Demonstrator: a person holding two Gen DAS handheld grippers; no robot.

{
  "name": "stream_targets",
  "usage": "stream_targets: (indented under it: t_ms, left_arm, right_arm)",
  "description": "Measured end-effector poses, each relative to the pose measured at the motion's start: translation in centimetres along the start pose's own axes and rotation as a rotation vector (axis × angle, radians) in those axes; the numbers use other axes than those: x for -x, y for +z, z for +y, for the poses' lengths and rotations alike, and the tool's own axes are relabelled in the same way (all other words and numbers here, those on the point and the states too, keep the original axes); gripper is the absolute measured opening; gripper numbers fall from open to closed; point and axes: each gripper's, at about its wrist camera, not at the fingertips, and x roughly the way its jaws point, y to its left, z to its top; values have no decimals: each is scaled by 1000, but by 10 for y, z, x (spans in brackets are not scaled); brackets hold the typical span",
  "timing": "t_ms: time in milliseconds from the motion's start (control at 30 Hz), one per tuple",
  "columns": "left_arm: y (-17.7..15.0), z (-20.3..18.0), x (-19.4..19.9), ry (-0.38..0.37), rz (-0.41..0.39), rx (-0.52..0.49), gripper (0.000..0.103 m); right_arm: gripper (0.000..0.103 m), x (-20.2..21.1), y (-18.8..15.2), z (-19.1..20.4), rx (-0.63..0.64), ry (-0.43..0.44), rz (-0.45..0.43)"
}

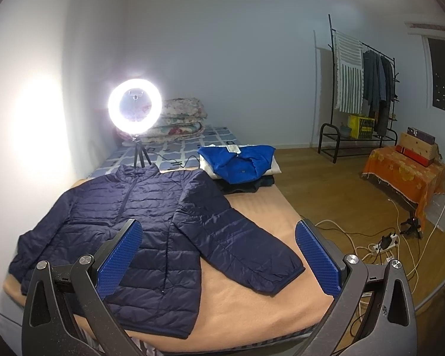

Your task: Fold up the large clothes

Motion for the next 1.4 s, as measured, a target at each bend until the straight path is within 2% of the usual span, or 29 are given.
stream_targets:
  t_ms: [1000, 1400]
  left_arm:
    - [3, 4, 5, 9, -8, -3, 103]
    - [-5, 14, -14, 29, 10, -3, 103]
  right_arm:
    - [102, -1, 3, 5, -6, 32, 7]
    - [102, -9, 4, 17, 20, 55, 22]
